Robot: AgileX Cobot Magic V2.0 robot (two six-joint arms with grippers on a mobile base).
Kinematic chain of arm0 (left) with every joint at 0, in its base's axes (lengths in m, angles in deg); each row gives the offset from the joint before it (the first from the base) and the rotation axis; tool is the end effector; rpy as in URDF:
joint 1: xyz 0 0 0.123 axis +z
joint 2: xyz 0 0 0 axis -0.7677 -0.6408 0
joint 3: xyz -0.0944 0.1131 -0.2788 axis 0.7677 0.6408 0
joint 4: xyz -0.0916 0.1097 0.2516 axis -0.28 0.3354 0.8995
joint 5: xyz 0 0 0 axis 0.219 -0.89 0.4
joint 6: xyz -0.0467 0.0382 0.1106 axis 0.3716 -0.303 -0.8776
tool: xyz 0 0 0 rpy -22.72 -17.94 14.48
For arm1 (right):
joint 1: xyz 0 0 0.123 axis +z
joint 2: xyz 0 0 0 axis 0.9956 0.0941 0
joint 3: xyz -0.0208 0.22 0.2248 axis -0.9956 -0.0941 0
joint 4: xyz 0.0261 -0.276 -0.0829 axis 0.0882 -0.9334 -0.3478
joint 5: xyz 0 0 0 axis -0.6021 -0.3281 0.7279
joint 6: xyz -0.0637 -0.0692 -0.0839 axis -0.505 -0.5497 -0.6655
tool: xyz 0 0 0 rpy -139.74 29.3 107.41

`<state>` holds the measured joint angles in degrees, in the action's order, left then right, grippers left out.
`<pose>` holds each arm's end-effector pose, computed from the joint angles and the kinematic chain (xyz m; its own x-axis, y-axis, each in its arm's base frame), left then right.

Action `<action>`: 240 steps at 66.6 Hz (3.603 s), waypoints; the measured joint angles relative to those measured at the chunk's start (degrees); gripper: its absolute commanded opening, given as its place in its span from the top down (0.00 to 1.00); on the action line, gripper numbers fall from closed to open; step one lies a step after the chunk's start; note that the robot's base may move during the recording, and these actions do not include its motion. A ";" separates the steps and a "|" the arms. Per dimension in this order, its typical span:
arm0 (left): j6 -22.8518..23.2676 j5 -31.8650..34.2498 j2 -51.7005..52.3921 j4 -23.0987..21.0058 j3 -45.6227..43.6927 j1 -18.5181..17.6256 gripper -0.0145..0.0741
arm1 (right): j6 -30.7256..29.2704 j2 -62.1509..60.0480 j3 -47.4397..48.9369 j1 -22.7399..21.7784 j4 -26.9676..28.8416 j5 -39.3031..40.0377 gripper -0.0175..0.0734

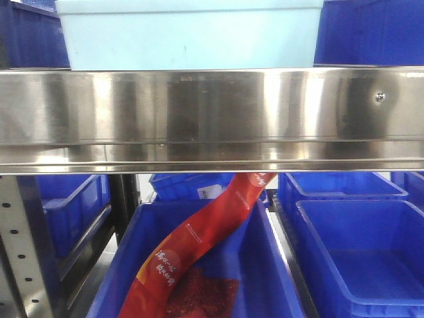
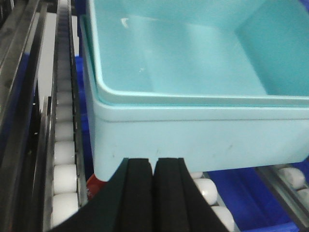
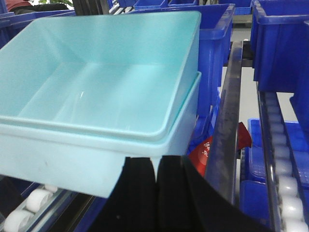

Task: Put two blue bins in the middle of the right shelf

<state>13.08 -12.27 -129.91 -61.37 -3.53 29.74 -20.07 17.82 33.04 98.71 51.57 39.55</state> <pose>0.2707 -0.0995 0.3437 -0.3514 -0.1400 -0.9257 0.2593 0.9355 -0.2399 0.2631 0.0663 0.3729 -0.2227 0.1007 -0.9697 -0.2136 0.9654 0.1493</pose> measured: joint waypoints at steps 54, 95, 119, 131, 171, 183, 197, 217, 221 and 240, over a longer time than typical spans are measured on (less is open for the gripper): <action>-0.03 1.29 23.70 1.87 3.52 0.00 0.96 | 0.00 -15.50 -1.73 0.00 -0.64 0.92 0.99; -0.03 1.29 23.70 1.87 3.52 0.00 0.96 | -10.55 -32.47 -24.62 -15.54 -0.64 2.88 0.99; -0.03 1.29 23.70 1.87 3.52 0.00 0.96 | -10.22 -51.63 -42.47 -19.09 0.06 2.88 0.99; -0.03 1.29 23.70 1.87 3.52 0.00 0.96 | -9.74 -55.89 -45.97 -19.09 0.10 2.88 0.99; -0.03 1.64 23.80 1.87 3.52 0.00 0.96 | -9.63 -56.04 -46.07 -19.09 0.20 2.88 0.99; -0.13 1.74 23.80 2.90 3.52 0.00 0.96 | -9.63 -56.04 -46.07 -19.09 0.20 2.88 0.99; -2.09 1.50 27.05 7.64 6.69 3.46 0.96 | -9.63 -56.04 -46.07 -19.09 0.20 2.98 0.99; -12.70 7.26 39.87 -1.04 27.52 15.78 0.96 | -9.63 -56.04 -46.07 -19.09 0.20 2.98 0.99; -13.10 7.36 42.21 -1.48 31.22 16.46 0.96 | -9.63 -56.04 -46.07 -19.09 0.20 2.98 0.99; -13.51 7.36 53.09 -1.87 42.15 16.71 0.96 | -9.63 -56.04 -46.07 -19.09 0.20 2.98 0.99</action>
<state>-0.43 -4.92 -76.82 -63.24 38.62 46.45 -29.70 -38.22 -13.04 79.63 51.77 42.52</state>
